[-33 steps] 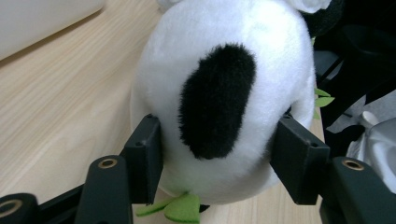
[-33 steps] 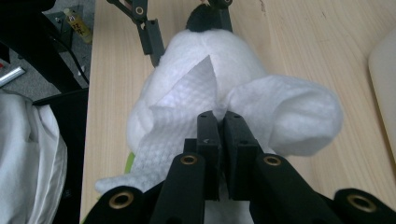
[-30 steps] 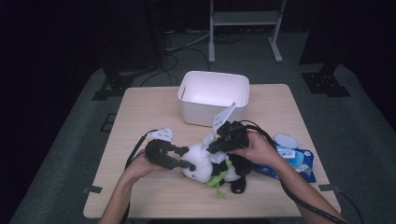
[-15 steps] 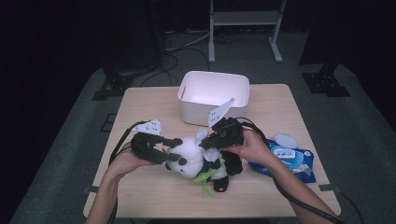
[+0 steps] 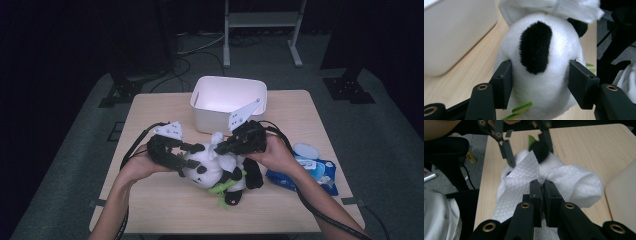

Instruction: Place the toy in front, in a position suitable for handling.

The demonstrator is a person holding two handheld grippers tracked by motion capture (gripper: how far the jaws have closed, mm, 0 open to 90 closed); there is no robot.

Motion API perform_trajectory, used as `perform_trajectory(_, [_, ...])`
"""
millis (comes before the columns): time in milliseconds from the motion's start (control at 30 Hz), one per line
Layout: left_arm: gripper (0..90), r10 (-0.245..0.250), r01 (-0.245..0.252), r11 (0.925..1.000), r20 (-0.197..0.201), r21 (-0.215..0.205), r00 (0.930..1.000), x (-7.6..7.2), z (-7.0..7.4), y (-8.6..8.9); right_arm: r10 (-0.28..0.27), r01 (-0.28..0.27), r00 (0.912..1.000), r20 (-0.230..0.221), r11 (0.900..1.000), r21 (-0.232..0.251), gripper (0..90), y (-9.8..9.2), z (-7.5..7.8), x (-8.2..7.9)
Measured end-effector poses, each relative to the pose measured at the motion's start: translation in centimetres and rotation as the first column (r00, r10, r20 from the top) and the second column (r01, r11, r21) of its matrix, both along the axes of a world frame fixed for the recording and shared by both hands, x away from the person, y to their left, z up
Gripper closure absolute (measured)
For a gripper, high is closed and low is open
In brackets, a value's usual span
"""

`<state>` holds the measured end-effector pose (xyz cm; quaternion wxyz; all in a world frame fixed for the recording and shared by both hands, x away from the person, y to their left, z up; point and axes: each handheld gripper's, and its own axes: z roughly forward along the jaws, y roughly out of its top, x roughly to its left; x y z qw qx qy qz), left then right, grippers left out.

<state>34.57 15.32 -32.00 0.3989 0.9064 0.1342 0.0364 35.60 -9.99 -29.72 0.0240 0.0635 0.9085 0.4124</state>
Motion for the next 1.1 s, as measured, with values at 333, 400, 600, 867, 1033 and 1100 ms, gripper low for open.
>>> perform_trajectory(333, [39.0, -0.017, 0.016, 0.9994, 0.019, 0.029, 0.9997, 0.4, 0.8, -2.4, -0.062, 0.058, 0.9974, -0.037, 0.995, -0.083, 85.2, -3.7, -2.1, -0.2])
perform_trajectory(400, [38.9, -0.025, 0.024, 0.9993, 0.020, 0.028, 0.9995, 0.4, 0.9, -2.6, -0.087, 0.080, 0.9951, -0.046, 0.987, -0.136, 85.2, -4.2, -3.2, -0.1])
perform_trajectory(600, [36.3, -0.039, 0.038, 0.9991, 0.032, 0.020, 0.9987, 0.4, 1.2, -3.4, -0.103, 0.092, 0.9901, -0.096, 0.989, -0.111, 85.8, -5.6, -4.4, 0.3])
perform_trajectory(867, [26.6, -0.010, 0.010, 0.9998, 0.012, -0.017, 0.9999, 0.6, 0.6, -2.5, -0.113, 0.100, 0.9877, -0.109, 0.989, -0.112, 86.1, -6.7, -4.9, 0.3])
perform_trajectory(1033, [17.0, -0.008, 0.006, 0.9994, -0.052, -0.034, 0.9986, 1.3, -0.9, -2.3, -0.129, 0.116, 0.9840, -0.123, 0.987, -0.111, 86.1, -7.5, -5.2, 0.3])
perform_trajectory(1100, [12.4, -0.014, 0.010, 0.9986, -0.086, -0.052, 0.9962, 1.6, -1.4, -2.3, -0.130, 0.116, 0.9826, -0.133, 0.987, -0.108, 86.1, -7.7, -5.3, 0.3])
